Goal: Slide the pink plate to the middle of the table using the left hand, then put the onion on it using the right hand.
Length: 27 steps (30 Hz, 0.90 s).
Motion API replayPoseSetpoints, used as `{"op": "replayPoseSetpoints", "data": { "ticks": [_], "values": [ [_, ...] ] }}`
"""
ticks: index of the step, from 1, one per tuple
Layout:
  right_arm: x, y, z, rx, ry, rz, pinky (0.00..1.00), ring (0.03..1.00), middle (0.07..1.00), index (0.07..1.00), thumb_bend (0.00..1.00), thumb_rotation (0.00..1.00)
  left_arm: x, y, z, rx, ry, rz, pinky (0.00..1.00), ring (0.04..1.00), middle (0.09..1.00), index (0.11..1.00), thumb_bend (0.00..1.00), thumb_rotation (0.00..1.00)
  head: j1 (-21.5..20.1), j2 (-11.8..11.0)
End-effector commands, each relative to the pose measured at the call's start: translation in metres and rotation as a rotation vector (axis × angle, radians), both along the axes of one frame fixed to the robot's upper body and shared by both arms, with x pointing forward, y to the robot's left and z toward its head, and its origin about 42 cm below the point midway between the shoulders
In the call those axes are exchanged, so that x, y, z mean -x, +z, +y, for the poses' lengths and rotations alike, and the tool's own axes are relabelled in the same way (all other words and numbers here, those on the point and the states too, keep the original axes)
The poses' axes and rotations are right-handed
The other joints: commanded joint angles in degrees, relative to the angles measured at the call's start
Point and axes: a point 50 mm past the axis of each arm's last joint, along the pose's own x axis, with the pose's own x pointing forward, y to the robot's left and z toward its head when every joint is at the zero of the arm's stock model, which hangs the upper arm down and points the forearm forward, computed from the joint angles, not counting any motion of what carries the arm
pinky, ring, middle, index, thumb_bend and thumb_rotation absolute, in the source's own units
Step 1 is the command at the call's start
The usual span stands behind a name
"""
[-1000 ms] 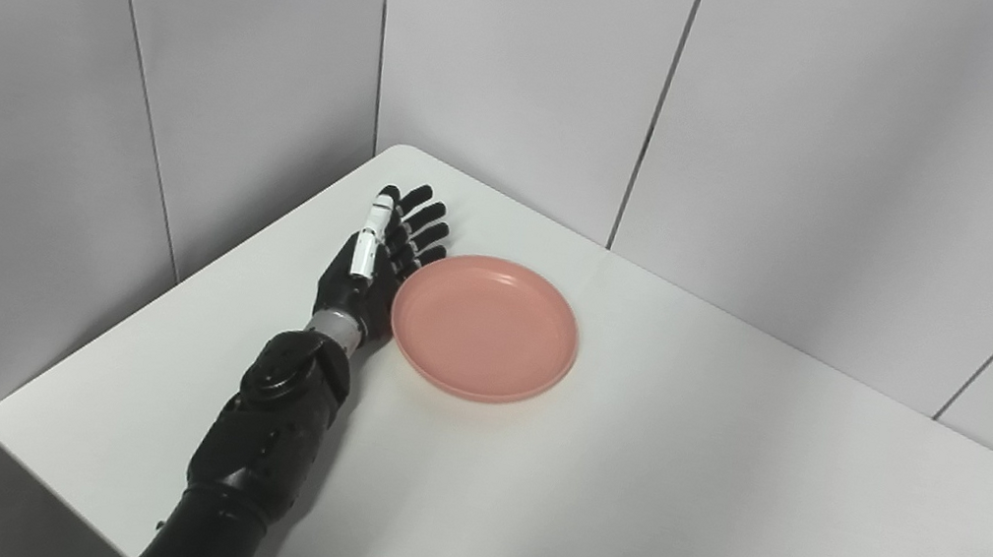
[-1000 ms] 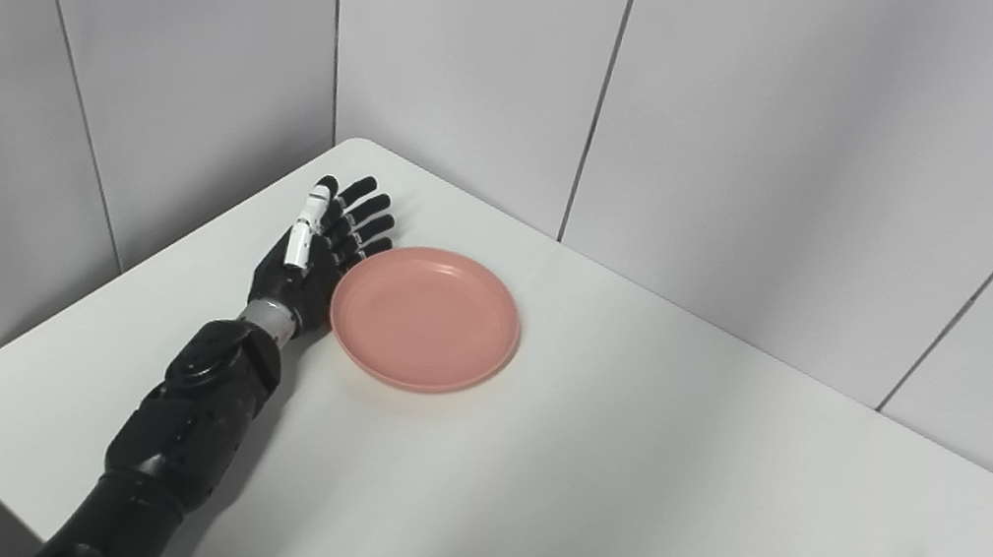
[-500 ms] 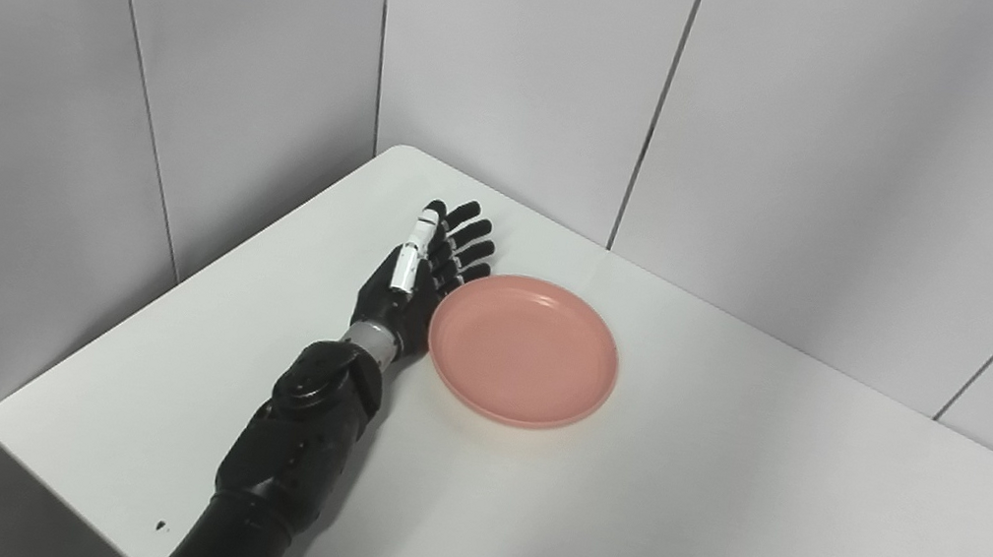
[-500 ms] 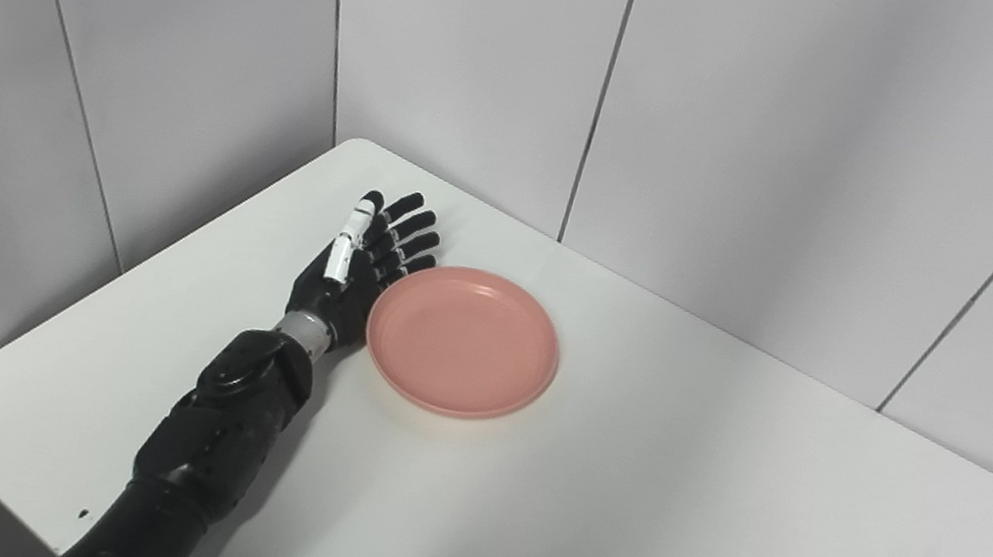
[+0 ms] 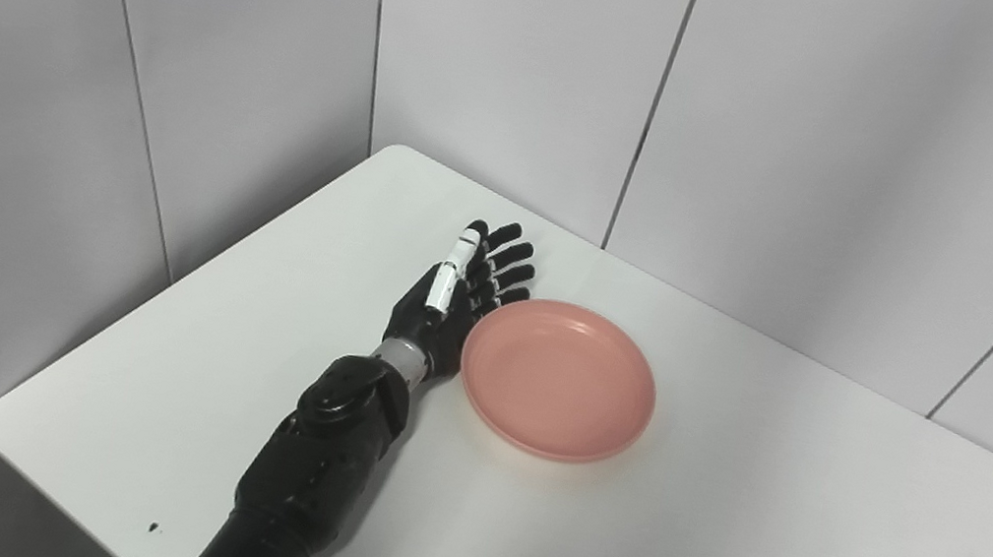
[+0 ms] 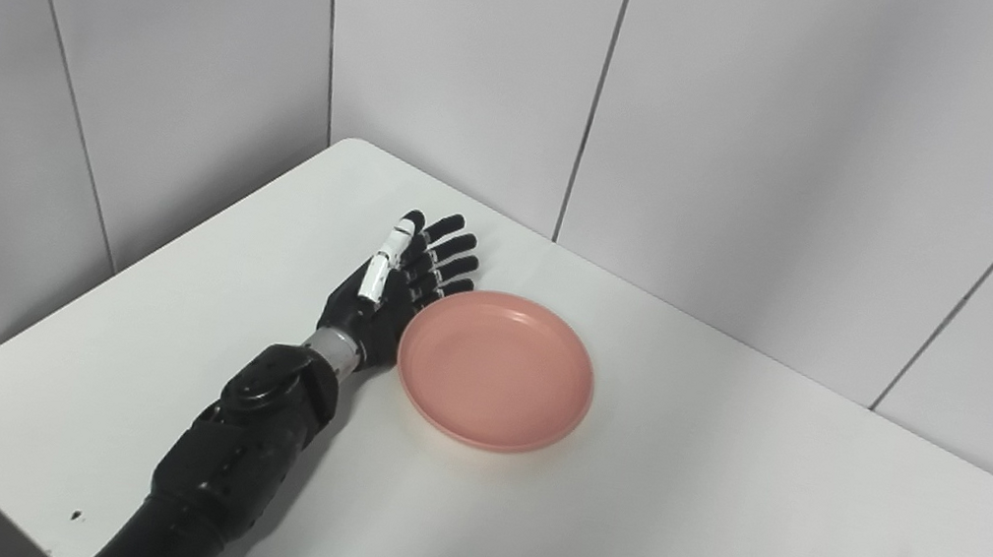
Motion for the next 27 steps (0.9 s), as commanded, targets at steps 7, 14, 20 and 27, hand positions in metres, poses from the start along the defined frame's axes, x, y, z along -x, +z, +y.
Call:
{"op": "replayPoseSetpoints", "data": {
  "ticks": [7, 14, 20, 27],
  "values": [
    [0.005, 0.019, 0.010, -0.009, 0.017, -0.055, 1.00, 1.000, 1.000, 1.000, 0.07, 1.00, 0.002, 0.007, -0.018, 0.017, -0.021, 0.013, 0.88, 0.895, 0.900, 0.890, 0.36, 1.00, -4.31, 1.65],
    [0.006, 0.018, 0.011, -0.018, 0.012, -0.058, 1.00, 1.000, 1.000, 1.000, 0.07, 1.00, 0.010, 0.007, -0.034, 0.019, -0.023, 0.008, 0.91, 0.914, 0.905, 0.894, 0.37, 1.00, -5.67, 2.26],
    [0.008, 0.016, 0.010, -0.005, 0.012, -0.062, 1.00, 1.000, 1.000, 1.000, 0.10, 1.00, 0.017, 0.008, -0.047, 0.042, 0.006, 0.001, 0.91, 0.927, 0.915, 0.897, 0.37, 1.00, -7.67, 3.80],
    [0.009, 0.012, 0.012, 0.019, 0.010, -0.054, 1.00, 1.000, 1.000, 1.000, 0.17, 1.00, 0.026, 0.012, -0.055, 0.051, -0.002, -0.017, 0.94, 0.938, 0.932, 0.903, 0.37, 1.00, -10.04, 5.33]
  ]
}}
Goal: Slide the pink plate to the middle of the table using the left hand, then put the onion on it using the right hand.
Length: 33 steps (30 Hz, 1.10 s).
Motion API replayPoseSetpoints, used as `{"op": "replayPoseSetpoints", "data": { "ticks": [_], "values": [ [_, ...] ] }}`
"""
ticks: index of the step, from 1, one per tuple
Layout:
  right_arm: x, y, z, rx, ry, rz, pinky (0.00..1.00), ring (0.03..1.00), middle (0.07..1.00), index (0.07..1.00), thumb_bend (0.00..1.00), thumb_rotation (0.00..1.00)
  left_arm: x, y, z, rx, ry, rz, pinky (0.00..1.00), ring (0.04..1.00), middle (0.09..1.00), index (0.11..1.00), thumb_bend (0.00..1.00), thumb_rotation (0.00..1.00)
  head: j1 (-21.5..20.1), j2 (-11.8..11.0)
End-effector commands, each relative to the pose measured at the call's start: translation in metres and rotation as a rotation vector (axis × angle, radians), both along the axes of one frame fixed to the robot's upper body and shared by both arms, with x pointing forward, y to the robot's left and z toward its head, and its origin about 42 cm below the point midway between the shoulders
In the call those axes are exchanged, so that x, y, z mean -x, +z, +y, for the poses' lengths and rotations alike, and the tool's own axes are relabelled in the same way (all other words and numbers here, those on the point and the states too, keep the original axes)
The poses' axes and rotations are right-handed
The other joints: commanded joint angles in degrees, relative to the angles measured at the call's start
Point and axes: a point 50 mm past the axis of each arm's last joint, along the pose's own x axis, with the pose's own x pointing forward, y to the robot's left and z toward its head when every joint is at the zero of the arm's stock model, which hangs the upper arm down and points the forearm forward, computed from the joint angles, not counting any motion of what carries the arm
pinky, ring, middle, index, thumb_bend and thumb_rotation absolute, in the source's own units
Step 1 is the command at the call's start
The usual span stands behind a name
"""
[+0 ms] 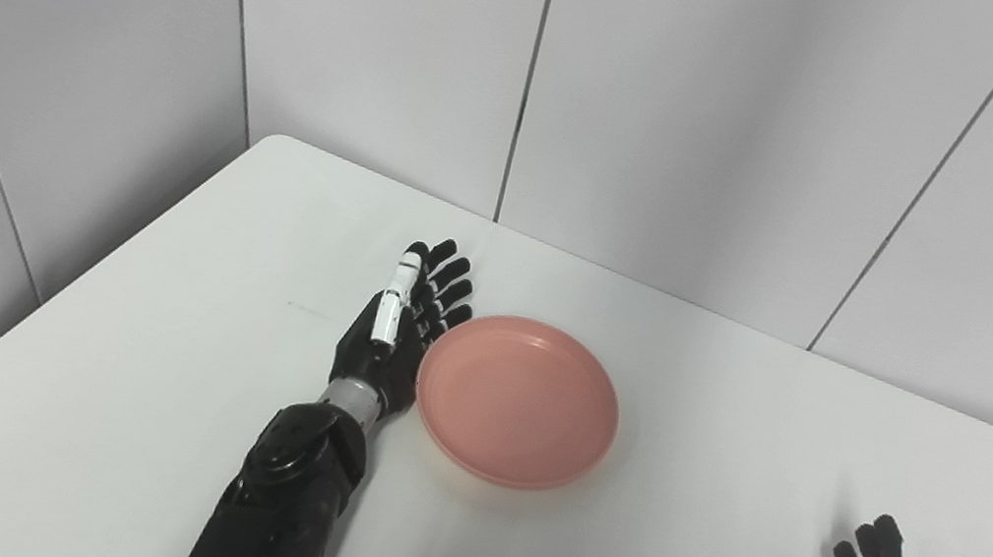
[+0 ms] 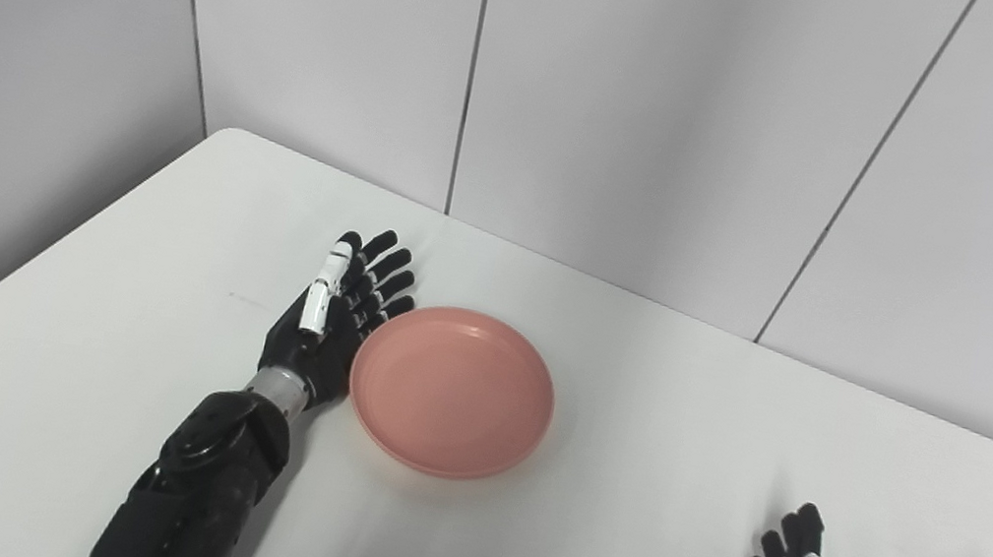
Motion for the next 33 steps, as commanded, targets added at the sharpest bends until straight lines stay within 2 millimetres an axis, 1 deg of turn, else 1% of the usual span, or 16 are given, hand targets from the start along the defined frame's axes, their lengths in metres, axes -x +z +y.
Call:
{"op": "replayPoseSetpoints", "data": {
  "ticks": [1, 3, 7, 11, 15, 16, 19, 23, 25, 27, 30, 33],
  "values": [
    [-0.002, 0.008, 0.002, 0.003, 0.006, -0.059, 1.00, 1.000, 1.000, 1.000, 0.17, 1.00, 0.000, 0.011, -0.004, -0.003, -0.002, -0.024, 0.94, 0.937, 0.932, 0.902, 0.37, 1.00, -0.56, 0.43],
    [-0.003, 0.006, 0.002, 0.004, 0.007, -0.060, 1.00, 1.000, 1.000, 1.000, 0.19, 1.00, 0.001, 0.012, -0.007, 0.006, -0.008, -0.024, 0.94, 0.935, 0.928, 0.894, 0.37, 1.00, -1.12, 0.59],
    [-0.004, 0.004, 0.003, 0.000, 0.006, -0.067, 1.00, 1.000, 1.000, 1.000, 0.22, 1.00, 0.005, 0.013, -0.014, -0.003, -0.023, -0.024, 0.96, 0.950, 0.942, 0.915, 0.38, 1.00, -2.00, 1.00],
    [-0.004, 0.004, 0.006, 0.015, -0.005, -0.063, 1.00, 0.998, 1.000, 1.000, 0.24, 1.00, 0.010, 0.015, -0.023, -0.001, -0.054, -0.046, 0.95, 0.948, 0.945, 0.923, 0.37, 1.00, -3.43, 2.25],
    [-0.004, 0.004, 0.011, 0.019, -0.004, -0.065, 1.00, 0.995, 1.000, 1.000, 0.26, 1.00, 0.012, 0.017, -0.027, -0.006, -0.073, -0.038, 0.95, 0.943, 0.943, 0.917, 0.37, 1.00, -5.40, 3.44],
    [-0.004, 0.005, 0.012, 0.018, -0.002, -0.064, 1.00, 0.998, 1.000, 1.000, 0.27, 1.00, 0.012, 0.017, -0.028, -0.003, -0.076, -0.035, 0.95, 0.943, 0.942, 0.918, 0.36, 1.00, -5.40, 3.44],
    [-0.004, 0.006, 0.015, 0.009, 0.002, -0.062, 1.00, 1.000, 1.000, 1.000, 0.30, 1.00, 0.013, 0.017, -0.032, 0.005, -0.091, -0.027, 0.94, 0.940, 0.939, 0.921, 0.34, 1.00, -7.31, 4.38],
    [-0.004, 0.008, 0.019, -0.003, 0.006, -0.067, 1.00, 1.000, 1.000, 1.000, 0.30, 1.00, 0.016, 0.017, -0.040, 0.013, -0.112, -0.019, 0.94, 0.940, 0.942, 0.925, 0.34, 1.00, -8.83, 5.13],
    [-0.004, 0.009, 0.021, -0.004, 0.007, -0.070, 1.00, 1.000, 1.000, 1.000, 0.27, 1.00, 0.018, 0.017, -0.042, 0.013, -0.117, -0.016, 0.94, 0.934, 0.939, 0.922, 0.35, 1.00, -9.61, 5.48],
    [-0.004, 0.009, 0.023, -0.007, 0.010, -0.073, 1.00, 1.000, 1.000, 1.000, 0.26, 1.00, 0.020, 0.017, -0.046, 0.010, -0.123, -0.013, 0.94, 0.930, 0.932, 0.916, 0.35, 1.00, -10.38, 5.82],
    [-0.005, 0.009, 0.026, -0.010, 0.012, -0.072, 1.00, 0.999, 1.000, 1.000, 0.28, 1.00, 0.023, 0.015, -0.053, -0.014, -0.154, -0.014, 0.95, 0.938, 0.941, 0.923, 0.35, 1.00, -11.22, 6.09],
    [-0.007, 0.010, 0.029, -0.015, 0.012, -0.061, 1.00, 0.995, 1.000, 1.000, 0.29, 1.00, 0.024, 0.014, -0.056, -0.018, -0.173, -0.013, 0.95, 0.944, 0.949, 0.929, 0.35, 1.00, -13.06, 6.63]
  ]
}}
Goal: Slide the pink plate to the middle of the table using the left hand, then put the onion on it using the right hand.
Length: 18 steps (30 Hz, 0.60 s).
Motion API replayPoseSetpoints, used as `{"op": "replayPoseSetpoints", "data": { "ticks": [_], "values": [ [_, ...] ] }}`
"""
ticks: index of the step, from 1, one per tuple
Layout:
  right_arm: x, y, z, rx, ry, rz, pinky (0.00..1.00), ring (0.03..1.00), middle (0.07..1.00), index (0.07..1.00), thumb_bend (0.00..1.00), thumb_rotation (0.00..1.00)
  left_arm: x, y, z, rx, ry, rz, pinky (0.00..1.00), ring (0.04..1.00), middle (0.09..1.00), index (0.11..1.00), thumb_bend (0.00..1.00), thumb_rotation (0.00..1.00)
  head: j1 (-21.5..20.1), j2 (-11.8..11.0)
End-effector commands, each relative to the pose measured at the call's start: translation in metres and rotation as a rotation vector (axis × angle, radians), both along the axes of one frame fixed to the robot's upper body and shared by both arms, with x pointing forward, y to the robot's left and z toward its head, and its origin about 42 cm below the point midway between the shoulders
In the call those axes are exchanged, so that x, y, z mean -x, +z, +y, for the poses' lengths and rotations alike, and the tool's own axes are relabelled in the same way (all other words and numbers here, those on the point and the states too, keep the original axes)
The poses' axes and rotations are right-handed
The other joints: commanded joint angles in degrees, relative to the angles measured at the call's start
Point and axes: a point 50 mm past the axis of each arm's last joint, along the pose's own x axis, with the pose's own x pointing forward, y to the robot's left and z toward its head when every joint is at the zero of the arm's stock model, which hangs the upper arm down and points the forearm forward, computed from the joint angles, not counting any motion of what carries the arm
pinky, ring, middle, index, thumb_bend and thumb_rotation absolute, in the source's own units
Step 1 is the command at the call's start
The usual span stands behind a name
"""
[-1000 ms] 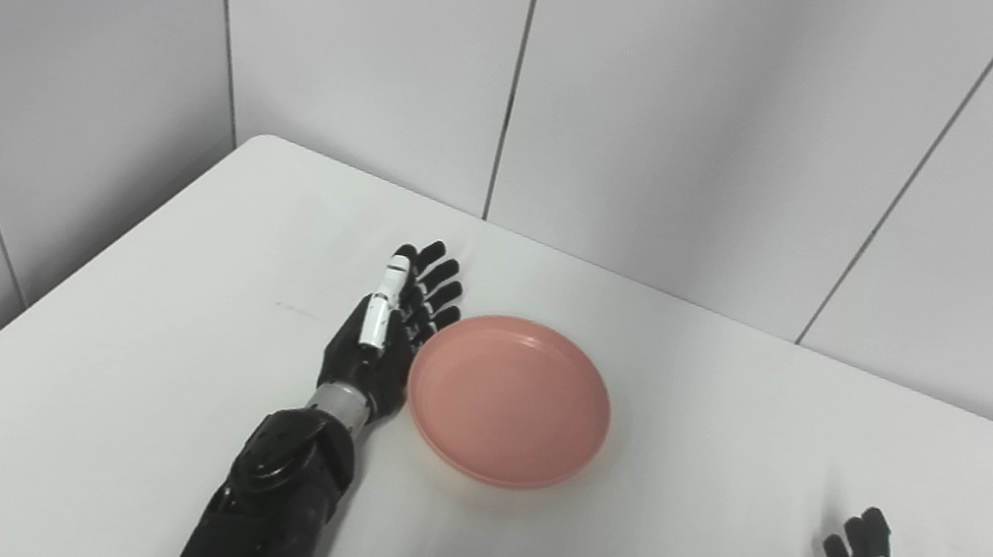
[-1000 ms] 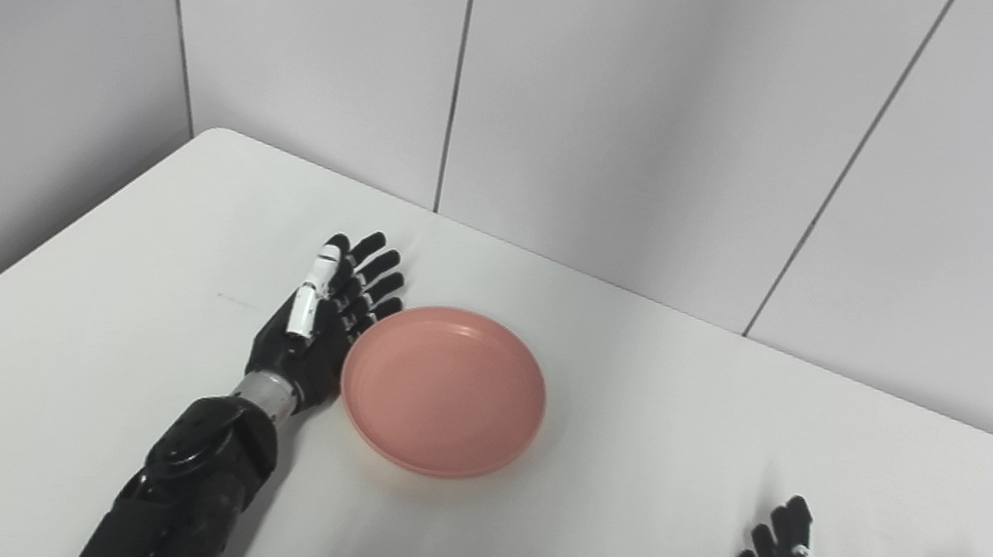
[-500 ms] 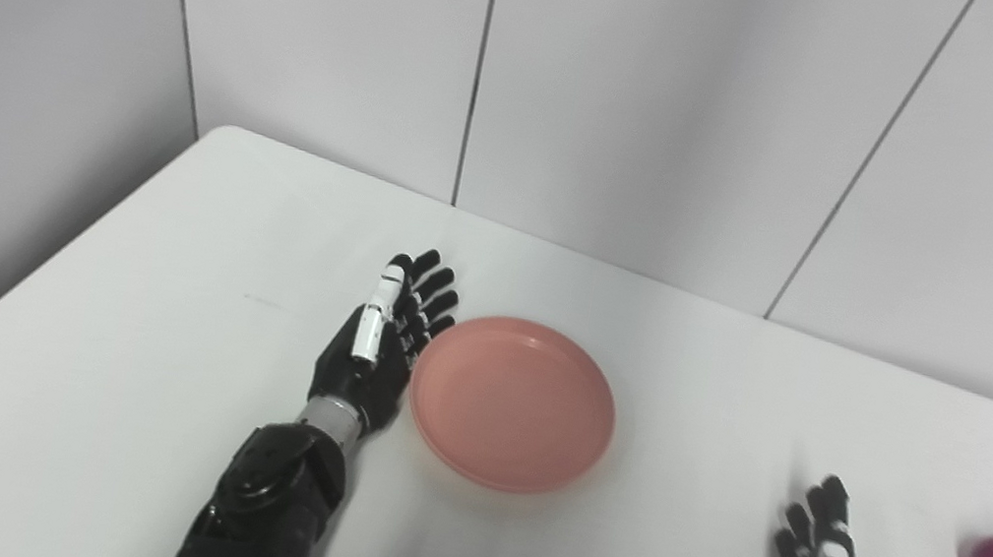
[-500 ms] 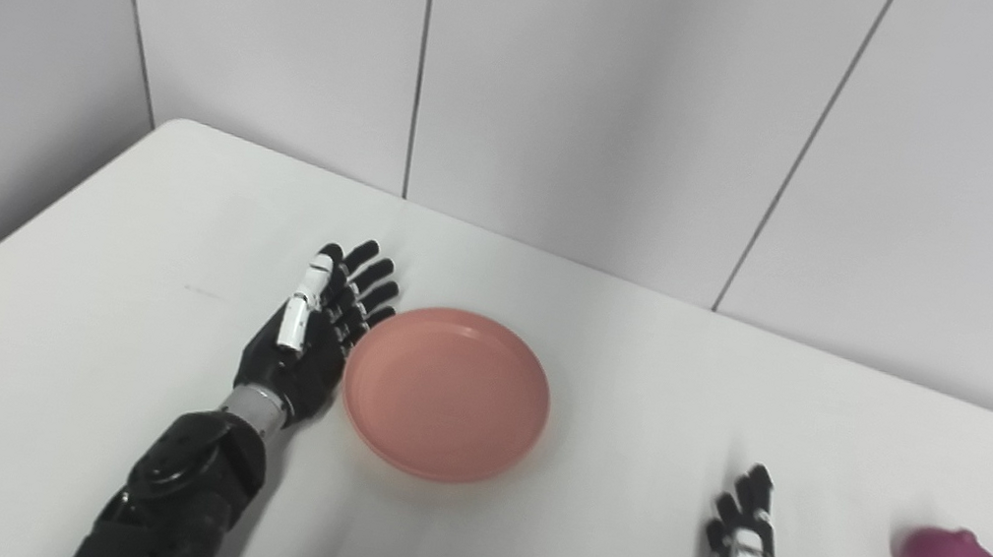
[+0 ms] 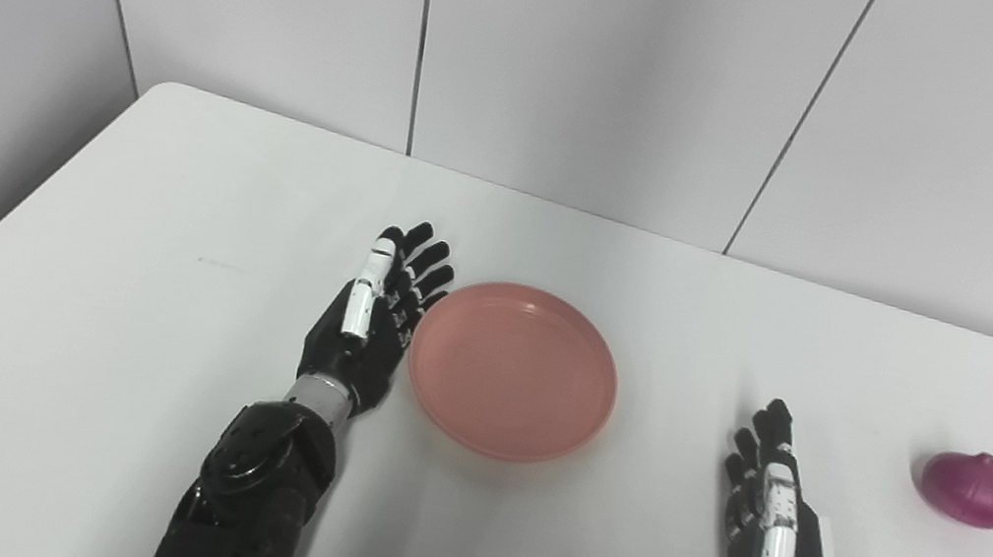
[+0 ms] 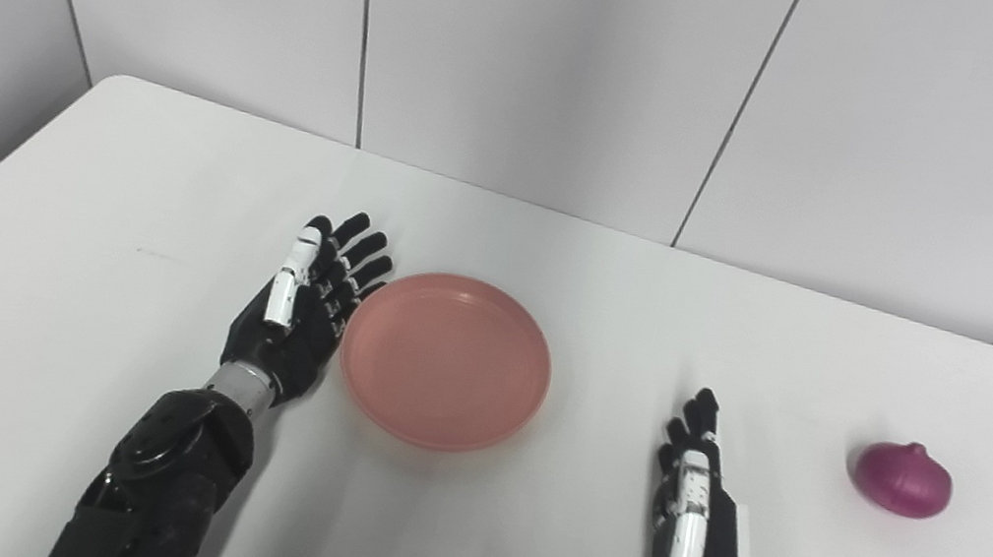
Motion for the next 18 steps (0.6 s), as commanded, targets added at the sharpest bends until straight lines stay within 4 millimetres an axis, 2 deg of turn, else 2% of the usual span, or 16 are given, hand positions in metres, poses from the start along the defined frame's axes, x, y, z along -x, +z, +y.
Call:
{"op": "replayPoseSetpoints", "data": {
  "ticks": [1, 7, 10, 18],
  "values": [
    [-0.006, 0.014, 0.008, -0.022, 0.009, -0.060, 1.00, 0.998, 1.000, 1.000, 0.28, 1.00, -0.001, 0.010, -0.004, 0.000, -0.025, -0.046, 0.95, 0.940, 0.945, 0.926, 0.36, 1.00, -0.84, 0.30],
    [-0.008, 0.015, 0.014, -0.032, 0.009, -0.071, 1.00, 0.996, 1.000, 1.000, 0.29, 1.00, 0.006, 0.008, -0.014, 0.025, -0.057, -0.033, 0.93, 0.938, 0.939, 0.919, 0.38, 1.00, -3.92, 1.56],
    [-0.008, 0.016, 0.018, -0.010, 0.007, -0.074, 1.00, 0.989, 1.000, 1.000, 0.27, 1.00, 0.007, 0.006, -0.013, 0.037, -0.064, -0.030, 0.92, 0.941, 0.940, 0.918, 0.40, 1.00, -7.56, 2.41],
    [-0.012, 0.015, 0.028, -0.010, -0.003, -0.078, 1.00, 0.985, 1.000, 1.000, 0.24, 1.00, 0.010, -0.001, -0.006, 0.052, -0.075, -0.031, 0.93, 0.941, 0.942, 0.924, 0.41, 1.00, -12.47, 2.85]
  ]
}}
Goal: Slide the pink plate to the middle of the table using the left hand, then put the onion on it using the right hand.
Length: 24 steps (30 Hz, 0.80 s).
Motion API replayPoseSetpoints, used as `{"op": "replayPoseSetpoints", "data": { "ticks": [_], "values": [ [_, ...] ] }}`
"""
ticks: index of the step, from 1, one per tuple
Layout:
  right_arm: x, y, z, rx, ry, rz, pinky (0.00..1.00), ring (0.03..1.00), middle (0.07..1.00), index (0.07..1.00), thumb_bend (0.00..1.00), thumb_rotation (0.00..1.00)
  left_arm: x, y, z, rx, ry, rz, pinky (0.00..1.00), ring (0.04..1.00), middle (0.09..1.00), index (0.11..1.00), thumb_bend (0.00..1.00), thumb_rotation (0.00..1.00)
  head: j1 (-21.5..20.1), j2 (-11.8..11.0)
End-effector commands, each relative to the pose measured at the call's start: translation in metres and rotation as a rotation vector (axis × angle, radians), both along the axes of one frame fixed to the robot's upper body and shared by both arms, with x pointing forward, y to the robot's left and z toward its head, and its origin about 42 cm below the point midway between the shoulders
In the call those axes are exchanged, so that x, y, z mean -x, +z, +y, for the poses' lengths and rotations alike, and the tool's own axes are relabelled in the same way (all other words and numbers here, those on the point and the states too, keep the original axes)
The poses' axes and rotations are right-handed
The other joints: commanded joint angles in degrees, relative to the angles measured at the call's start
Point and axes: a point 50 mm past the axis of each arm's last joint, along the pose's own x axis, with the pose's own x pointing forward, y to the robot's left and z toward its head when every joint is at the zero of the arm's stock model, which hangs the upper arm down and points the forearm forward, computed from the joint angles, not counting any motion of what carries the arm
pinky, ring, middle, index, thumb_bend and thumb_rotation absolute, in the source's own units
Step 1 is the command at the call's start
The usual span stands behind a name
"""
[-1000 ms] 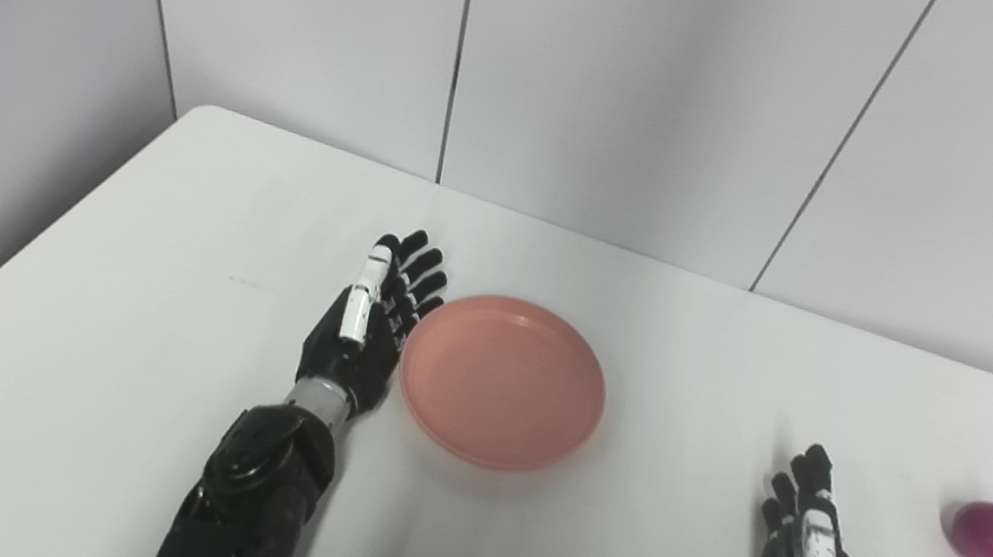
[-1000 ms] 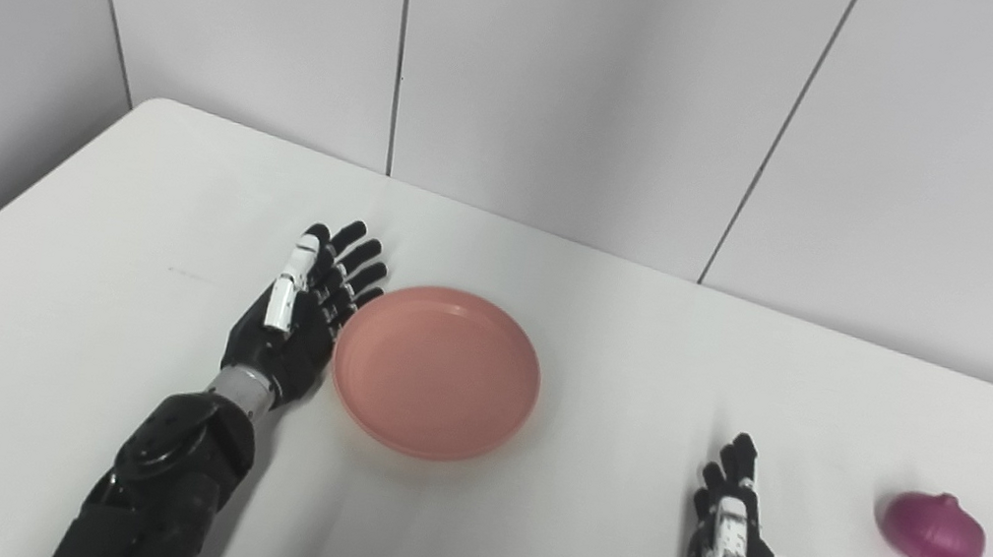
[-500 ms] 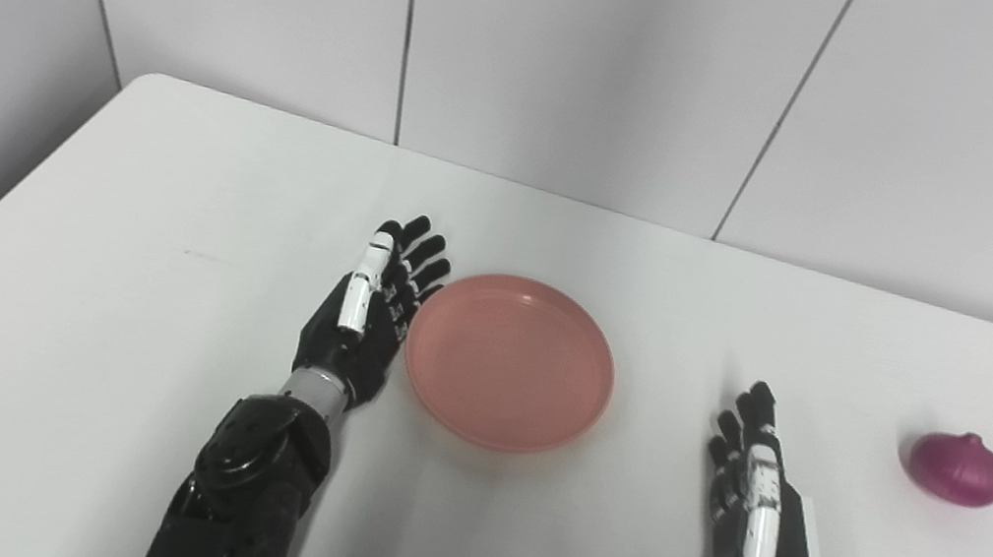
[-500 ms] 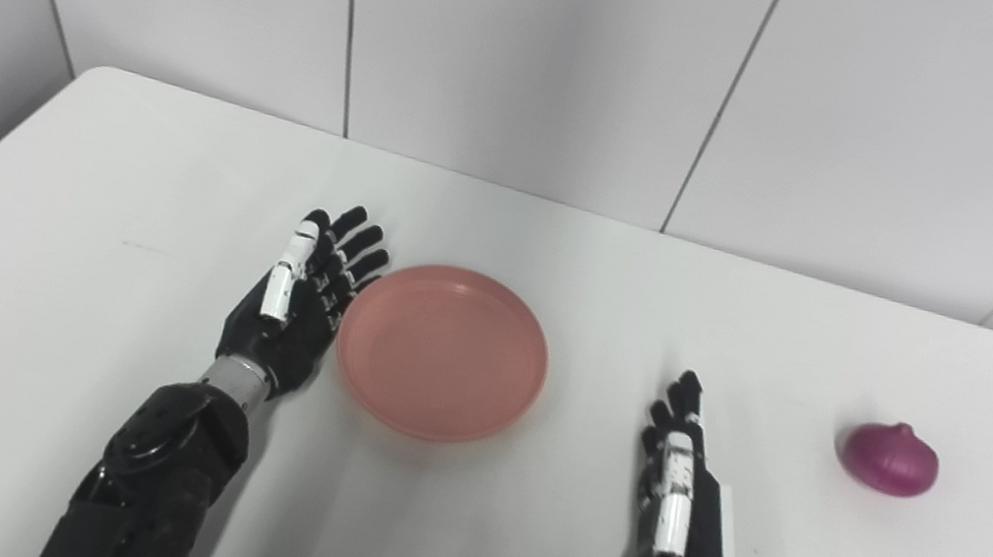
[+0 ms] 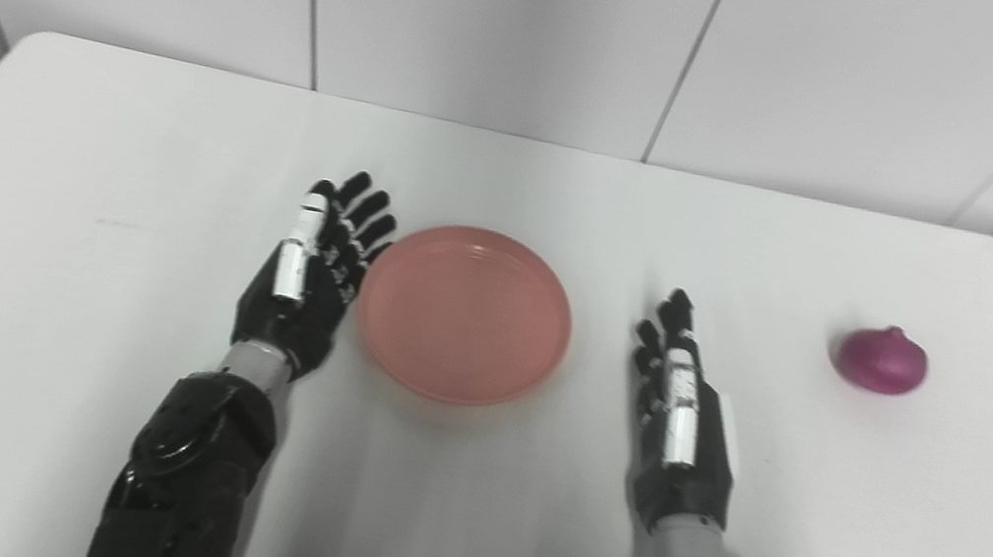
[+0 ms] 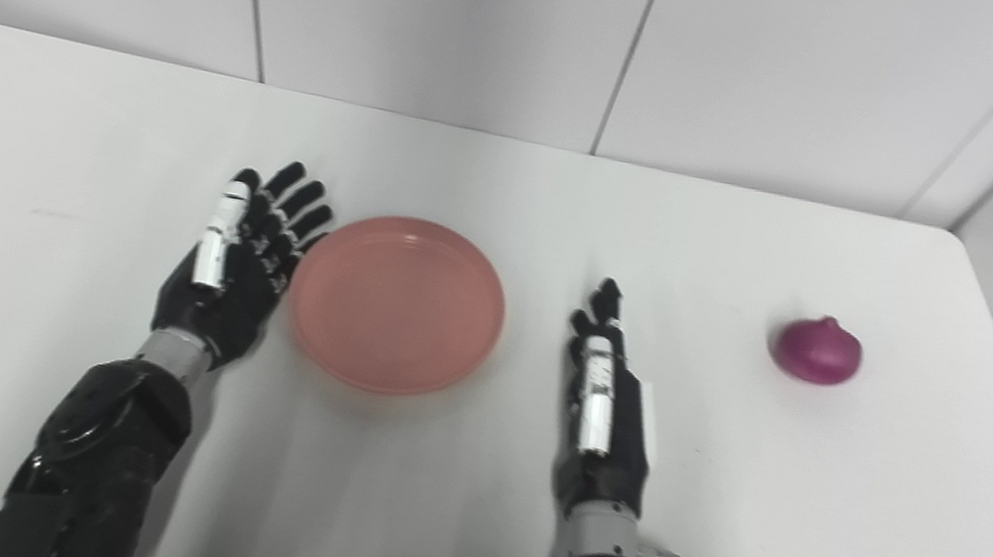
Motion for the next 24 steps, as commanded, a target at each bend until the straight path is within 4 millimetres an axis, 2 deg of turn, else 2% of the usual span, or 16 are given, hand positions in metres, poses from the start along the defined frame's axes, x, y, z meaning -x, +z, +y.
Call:
{"op": "replayPoseSetpoints", "data": {
  "ticks": [1, 8, 24],
  "values": [
    [-0.006, 0.013, 0.006, -0.013, -0.004, -0.082, 1.00, 0.983, 1.000, 1.000, 0.23, 1.00, 0.001, 0.002, 0.000, 0.018, -0.018, -0.027, 0.93, 0.940, 0.942, 0.924, 0.41, 1.00, -0.37, 0.04],
    [-0.007, 0.012, 0.009, 0.019, -0.020, -0.075, 0.99, 0.972, 0.993, 1.000, 0.23, 1.00, 0.005, -0.001, 0.004, -0.005, -0.035, -0.045, 0.93, 0.940, 0.946, 0.931, 0.40, 1.00, -2.58, -0.02],
    [-0.006, 0.010, 0.010, 0.031, -0.027, -0.063, 0.97, 0.969, 0.989, 0.999, 0.22, 1.00, 0.015, -0.015, 0.003, -0.034, -0.080, -0.070, 0.94, 0.940, 0.947, 0.937, 0.42, 1.00, -3.91, -1.19]
  ]
}}
